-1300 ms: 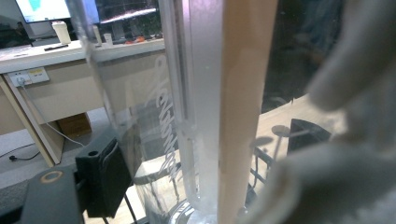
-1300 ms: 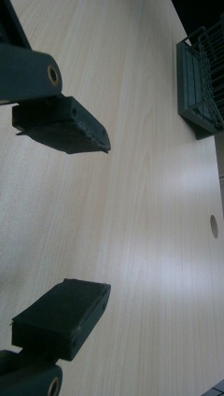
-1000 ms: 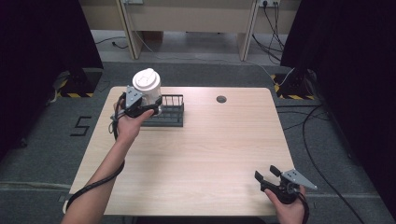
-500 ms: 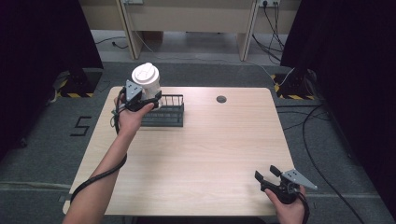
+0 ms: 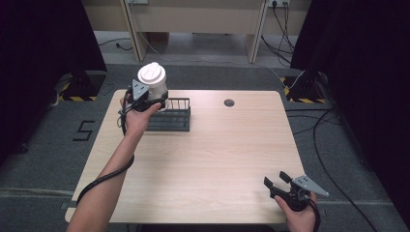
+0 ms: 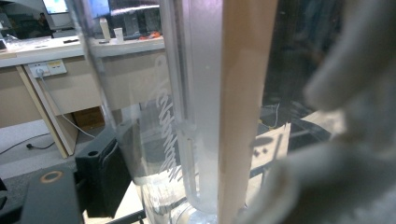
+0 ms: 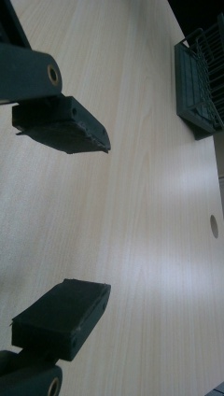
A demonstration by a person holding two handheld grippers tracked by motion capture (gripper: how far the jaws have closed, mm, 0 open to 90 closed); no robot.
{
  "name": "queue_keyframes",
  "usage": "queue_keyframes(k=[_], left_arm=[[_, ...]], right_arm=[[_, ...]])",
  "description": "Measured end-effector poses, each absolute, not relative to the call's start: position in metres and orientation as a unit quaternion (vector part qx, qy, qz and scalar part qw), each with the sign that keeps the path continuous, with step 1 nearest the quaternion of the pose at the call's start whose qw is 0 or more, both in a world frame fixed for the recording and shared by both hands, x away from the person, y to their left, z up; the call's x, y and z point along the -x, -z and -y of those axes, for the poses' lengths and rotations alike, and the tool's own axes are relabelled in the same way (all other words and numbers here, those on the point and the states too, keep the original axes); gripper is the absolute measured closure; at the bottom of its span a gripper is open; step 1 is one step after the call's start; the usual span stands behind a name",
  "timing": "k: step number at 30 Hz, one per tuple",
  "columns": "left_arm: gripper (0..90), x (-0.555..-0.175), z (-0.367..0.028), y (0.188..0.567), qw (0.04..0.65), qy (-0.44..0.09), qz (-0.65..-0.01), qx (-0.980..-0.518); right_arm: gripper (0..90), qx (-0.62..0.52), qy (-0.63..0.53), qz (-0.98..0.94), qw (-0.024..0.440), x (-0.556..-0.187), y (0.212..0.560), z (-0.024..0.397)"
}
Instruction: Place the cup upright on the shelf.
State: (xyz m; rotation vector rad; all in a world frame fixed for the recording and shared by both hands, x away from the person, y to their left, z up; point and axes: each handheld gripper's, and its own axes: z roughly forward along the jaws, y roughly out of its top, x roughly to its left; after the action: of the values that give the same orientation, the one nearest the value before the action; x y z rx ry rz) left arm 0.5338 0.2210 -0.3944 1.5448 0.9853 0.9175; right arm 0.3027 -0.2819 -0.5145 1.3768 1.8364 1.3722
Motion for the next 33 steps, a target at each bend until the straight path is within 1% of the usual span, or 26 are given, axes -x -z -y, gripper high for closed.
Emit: queue_keyframes(k=[10,33], left_arm=[[17.2,-0.541,-0.217,0.4,0.515,-0.38,-0.419,-0.644],[17.1,-0.551,-0.216,0.437,0.486,-0.362,-0.452,-0.655]], right_arm=[[26.7,-0.502,-0.5,-0.667,0.229,-0.303,0.514,0.282],[26.7,-0.502,-0.501,-0.667,0.228,-0.303,0.515,0.282]])
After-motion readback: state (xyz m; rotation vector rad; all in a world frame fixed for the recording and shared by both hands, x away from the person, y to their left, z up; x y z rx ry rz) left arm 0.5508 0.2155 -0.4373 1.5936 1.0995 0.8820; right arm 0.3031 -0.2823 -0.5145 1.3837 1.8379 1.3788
